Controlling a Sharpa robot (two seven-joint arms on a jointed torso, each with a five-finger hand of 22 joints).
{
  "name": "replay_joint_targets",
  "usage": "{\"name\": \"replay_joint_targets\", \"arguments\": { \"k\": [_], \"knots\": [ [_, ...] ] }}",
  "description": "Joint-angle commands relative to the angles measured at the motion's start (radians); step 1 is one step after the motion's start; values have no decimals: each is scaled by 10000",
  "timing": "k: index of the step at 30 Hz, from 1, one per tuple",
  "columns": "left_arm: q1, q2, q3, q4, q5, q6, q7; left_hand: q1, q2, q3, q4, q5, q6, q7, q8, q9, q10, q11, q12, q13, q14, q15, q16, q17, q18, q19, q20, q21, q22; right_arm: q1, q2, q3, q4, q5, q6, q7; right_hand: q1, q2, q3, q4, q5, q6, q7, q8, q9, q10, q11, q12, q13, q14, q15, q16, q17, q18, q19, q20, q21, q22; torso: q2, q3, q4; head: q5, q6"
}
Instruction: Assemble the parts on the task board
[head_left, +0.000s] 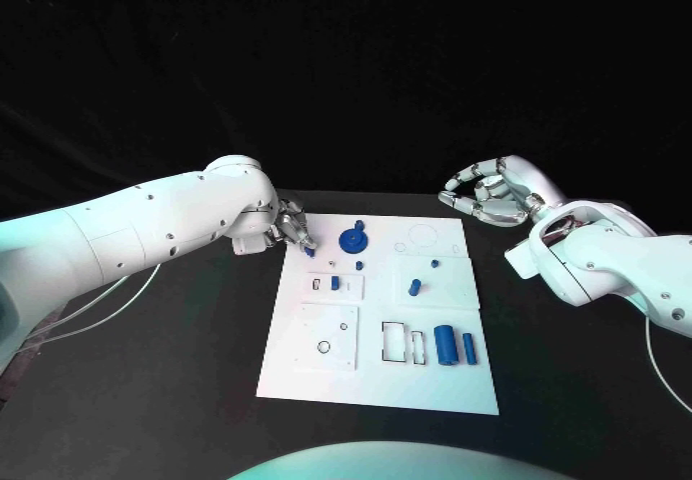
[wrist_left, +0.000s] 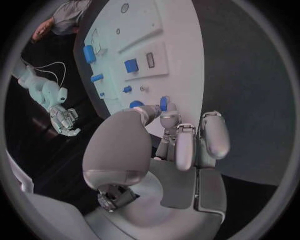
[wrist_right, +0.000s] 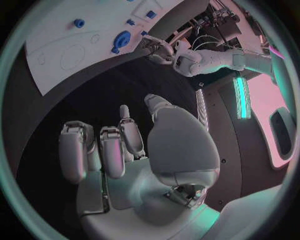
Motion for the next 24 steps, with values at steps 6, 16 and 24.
{"name": "replay_joint_targets", "arguments": {
  "k": [6,16,24],
  "knots": [
    [6,-881,30,1307,1207,-1195,162,-146,-261,1658,-1310,93,67,-72,191,529,230,-41,172,121,756,3,30,1345,-79,94,39,127,176,-6,-39,1,8,-105,38,65,77,-5,8,-31,42,-62,3,52,-17,-19,-8,-35,251,821,-91,-33,1674,172,186,-78,-34,1727,-13,6,13,40,8],
    [-173,-1881,18,2938,714,-2482,268,-434,-669,2320,-1561,318,299,-151,297,597,560,-125,454,420,795,-73,96,1468,-155,336,-38,353,563,-18,-88,0,0,-87,35,79,72,-3,5,-24,52,-63,4,53,-18,-23,-8,-39,247,821,-91,-34,1673,171,188,-78,-31,1729,-7,2,28,77,-11],
    [-482,-2115,-24,3571,-370,-2827,350,-490,-745,2409,-1602,381,347,-170,314,609,625,-144,505,477,807,-90,117,1512,-174,389,-54,403,652,-48,-95,-1,-7,-77,40,91,62,-2,0,-13,63,-64,5,55,-18,-27,-7,-44,242,823,-90,-31,1680,173,185,-78,-39,1725,4,-19,29,87,-45]
  ]
}}
